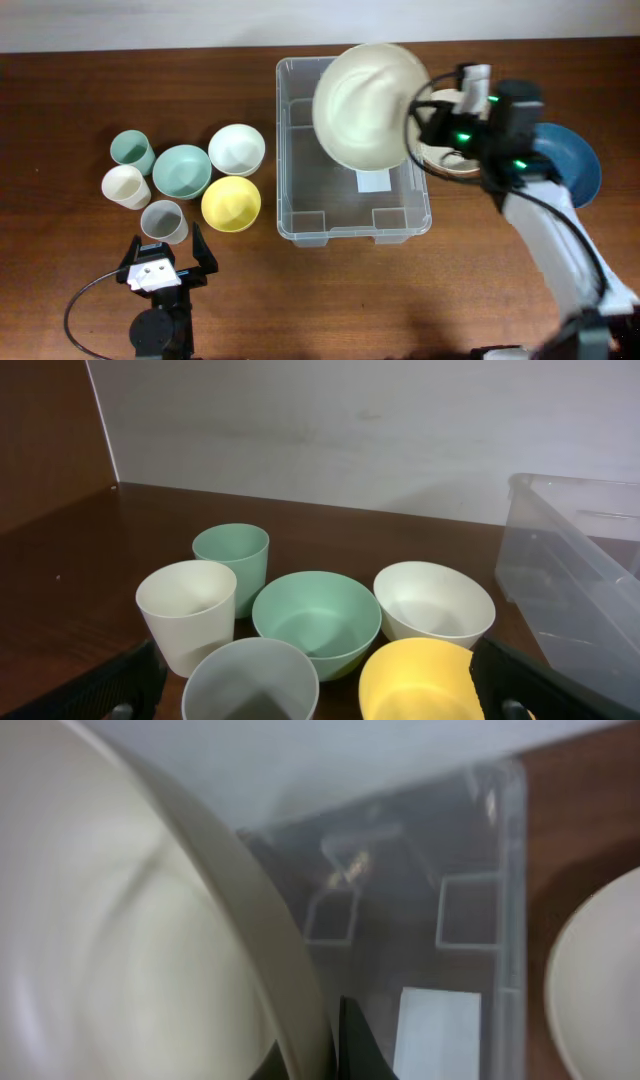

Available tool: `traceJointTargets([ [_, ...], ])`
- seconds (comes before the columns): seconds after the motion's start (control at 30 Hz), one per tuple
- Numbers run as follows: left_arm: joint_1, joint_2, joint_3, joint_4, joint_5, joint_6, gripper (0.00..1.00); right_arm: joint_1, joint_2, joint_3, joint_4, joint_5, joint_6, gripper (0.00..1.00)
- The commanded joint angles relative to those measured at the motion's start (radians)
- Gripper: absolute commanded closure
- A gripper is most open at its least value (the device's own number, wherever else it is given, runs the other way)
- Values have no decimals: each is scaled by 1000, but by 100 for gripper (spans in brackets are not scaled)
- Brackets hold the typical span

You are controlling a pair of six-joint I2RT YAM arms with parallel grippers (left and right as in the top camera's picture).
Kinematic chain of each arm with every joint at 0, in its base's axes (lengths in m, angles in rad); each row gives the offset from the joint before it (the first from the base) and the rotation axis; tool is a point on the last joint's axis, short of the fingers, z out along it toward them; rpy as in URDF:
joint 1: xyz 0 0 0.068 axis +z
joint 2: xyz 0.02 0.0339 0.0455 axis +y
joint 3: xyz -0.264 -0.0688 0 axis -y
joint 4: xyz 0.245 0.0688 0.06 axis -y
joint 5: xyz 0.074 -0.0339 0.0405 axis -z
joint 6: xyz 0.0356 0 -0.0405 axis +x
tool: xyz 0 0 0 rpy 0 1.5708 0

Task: Pack container
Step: 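Lift the cream plate with the right gripper and lower it into the bin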

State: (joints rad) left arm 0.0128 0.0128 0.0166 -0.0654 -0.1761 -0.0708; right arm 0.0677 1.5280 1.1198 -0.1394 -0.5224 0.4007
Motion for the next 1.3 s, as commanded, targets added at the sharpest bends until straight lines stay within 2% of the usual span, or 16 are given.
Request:
traceJointTargets([
  [0.0,2,-8,-8,2,-4,13,1,91,96,121,-8,108,-59,96],
  [0.23,2,-8,-8,2,-4,13,1,189,229,252,-89,322,-167,96],
  [0.37,2,-8,-8,2,-4,13,0,194,248,256,-69,380,-208,96],
  [0.6,2,-8,-8,2,-4,13,1,222,263,256,18,525,-380,96],
  [1.2,2,-8,-8,2,-4,13,1,240,403,256,85,568,-389,96],
  [1.23,2,-8,-8,2,-4,13,1,240,403,256,85,567,-389,76],
  [1.27,2,-8,-8,2,-4,13,1,240,403,256,84,562,-389,40],
])
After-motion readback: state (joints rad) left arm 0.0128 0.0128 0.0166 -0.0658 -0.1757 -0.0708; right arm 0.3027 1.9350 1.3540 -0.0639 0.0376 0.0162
